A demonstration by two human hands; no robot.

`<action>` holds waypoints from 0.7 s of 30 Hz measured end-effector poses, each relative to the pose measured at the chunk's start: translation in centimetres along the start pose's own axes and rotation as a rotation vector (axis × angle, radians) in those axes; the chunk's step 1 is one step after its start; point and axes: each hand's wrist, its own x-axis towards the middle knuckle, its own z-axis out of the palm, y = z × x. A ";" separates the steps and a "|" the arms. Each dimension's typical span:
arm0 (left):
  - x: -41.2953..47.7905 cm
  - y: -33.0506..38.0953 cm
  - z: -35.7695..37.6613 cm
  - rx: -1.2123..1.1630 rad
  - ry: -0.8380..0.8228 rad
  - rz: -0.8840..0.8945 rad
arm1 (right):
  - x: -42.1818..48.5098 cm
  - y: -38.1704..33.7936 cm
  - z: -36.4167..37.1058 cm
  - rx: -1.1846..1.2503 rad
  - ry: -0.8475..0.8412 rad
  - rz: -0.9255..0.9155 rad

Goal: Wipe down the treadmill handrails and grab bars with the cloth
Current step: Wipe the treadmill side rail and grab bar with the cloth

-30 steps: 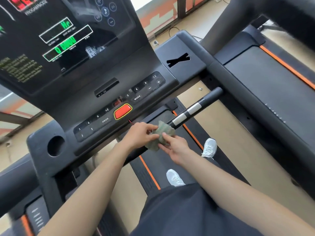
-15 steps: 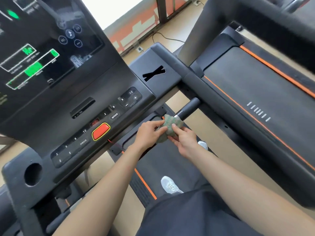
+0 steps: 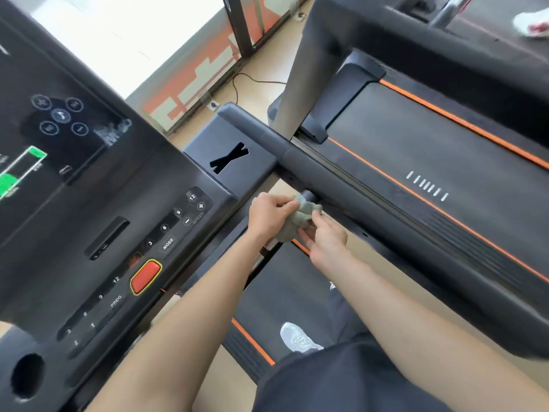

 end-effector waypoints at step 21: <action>2.1 0.7 -0.6 -0.015 -0.264 -0.103 | 1.0 0.4 0.6 -0.208 -0.094 -0.050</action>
